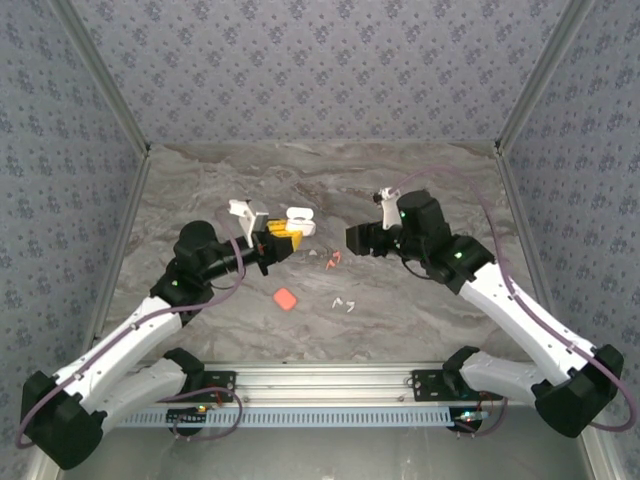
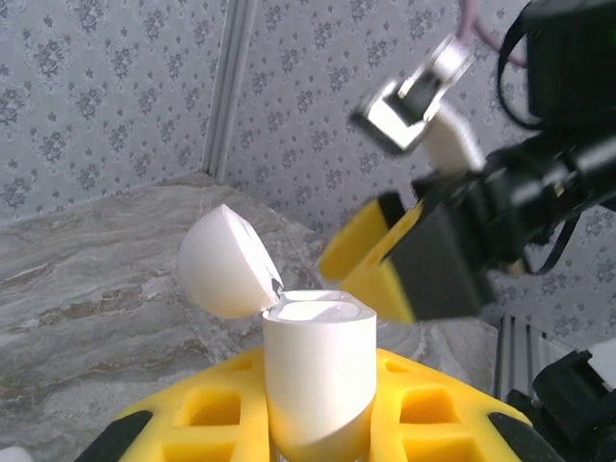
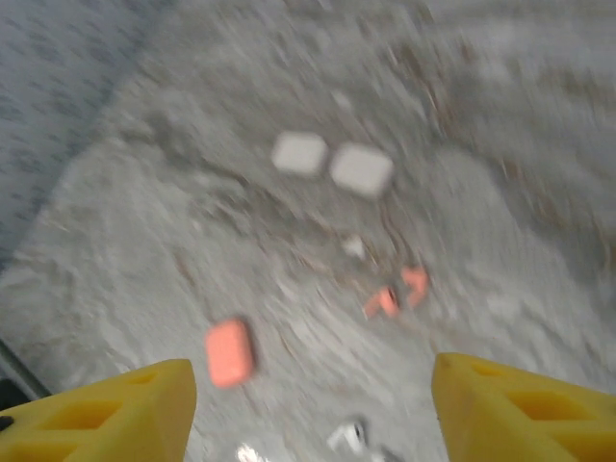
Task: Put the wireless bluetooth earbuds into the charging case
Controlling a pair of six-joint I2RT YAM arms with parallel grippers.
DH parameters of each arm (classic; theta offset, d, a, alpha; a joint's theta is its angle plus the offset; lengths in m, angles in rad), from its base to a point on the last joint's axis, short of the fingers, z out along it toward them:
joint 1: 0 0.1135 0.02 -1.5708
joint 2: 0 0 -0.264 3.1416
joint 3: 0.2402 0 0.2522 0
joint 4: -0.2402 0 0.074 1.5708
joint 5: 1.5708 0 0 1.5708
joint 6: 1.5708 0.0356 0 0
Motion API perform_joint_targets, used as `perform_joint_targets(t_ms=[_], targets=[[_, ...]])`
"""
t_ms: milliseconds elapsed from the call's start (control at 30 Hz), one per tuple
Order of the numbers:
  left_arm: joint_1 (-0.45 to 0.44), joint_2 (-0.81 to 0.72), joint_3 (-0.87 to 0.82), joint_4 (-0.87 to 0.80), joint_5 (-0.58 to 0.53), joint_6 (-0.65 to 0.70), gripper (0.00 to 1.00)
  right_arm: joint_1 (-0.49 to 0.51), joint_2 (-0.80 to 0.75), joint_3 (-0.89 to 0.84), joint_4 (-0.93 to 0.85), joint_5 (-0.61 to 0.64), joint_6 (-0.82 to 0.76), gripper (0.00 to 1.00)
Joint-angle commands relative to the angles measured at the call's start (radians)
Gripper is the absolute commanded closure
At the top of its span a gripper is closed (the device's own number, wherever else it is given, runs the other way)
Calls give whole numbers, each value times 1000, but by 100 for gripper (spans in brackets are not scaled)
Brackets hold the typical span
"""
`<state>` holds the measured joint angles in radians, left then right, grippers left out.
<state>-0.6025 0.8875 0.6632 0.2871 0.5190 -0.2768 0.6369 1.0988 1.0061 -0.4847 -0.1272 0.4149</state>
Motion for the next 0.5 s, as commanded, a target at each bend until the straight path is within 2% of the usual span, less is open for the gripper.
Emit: perform_joint_targets(t_ms=[0, 100, 467], targets=[[-6, -37, -7, -11, -26, 31, 100, 26, 49, -75, -88, 63, 150, 37], [-6, -54, -14, -15, -27, 33, 100, 50, 127, -113, -83, 52, 181, 38], [-5, -68, -19, -7, -27, 33, 100, 112, 437, -102, -53, 8, 173, 51]])
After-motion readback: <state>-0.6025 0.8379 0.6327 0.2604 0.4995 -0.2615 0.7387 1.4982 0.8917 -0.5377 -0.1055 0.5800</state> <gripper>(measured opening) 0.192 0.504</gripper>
